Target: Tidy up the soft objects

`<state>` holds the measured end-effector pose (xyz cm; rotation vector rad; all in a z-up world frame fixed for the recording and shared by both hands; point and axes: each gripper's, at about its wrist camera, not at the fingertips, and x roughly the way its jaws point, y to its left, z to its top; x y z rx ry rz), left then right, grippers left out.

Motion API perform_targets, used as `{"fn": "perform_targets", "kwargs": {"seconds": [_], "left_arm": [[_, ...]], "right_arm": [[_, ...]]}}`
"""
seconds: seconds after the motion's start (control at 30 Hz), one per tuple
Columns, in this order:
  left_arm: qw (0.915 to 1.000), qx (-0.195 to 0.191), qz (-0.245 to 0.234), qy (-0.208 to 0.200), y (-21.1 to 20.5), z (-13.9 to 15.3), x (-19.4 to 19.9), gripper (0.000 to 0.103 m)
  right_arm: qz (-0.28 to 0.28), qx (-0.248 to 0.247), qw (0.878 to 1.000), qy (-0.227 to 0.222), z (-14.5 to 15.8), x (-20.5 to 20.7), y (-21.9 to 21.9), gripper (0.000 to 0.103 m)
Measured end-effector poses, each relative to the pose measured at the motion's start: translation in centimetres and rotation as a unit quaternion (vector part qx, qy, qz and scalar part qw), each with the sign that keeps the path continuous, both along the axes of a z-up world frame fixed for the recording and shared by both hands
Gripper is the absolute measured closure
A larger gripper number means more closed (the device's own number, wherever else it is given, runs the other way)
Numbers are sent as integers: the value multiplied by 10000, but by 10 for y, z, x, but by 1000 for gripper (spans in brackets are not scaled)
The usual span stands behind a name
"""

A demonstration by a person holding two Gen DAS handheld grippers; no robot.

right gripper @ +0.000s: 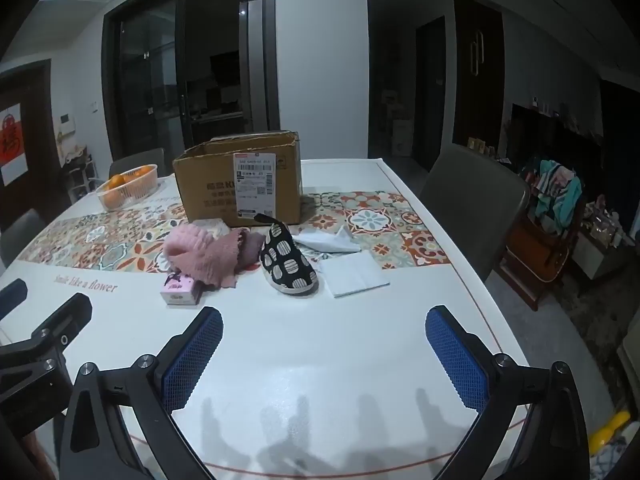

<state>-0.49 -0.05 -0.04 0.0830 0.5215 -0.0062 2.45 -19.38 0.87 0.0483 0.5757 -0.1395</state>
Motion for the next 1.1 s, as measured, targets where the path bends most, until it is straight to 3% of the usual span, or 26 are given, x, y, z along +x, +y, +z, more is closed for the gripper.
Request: {"fn": "perform_targets", "kwargs": {"seconds": [0.03,0.43,1.1], "left_arm": [[9998,-107,3,161,4,1,4,0],[10000,84,6,28,0,5,-2,0],[9999,53,-25,-152,-1,10,-6,0]], "right_arm": [[1,10,10000,-7,0,0,0,0],[-10,12,10000,-27,-2,1,1,0],[-33,46,10000,-80,3,-5,-5,0]]}}
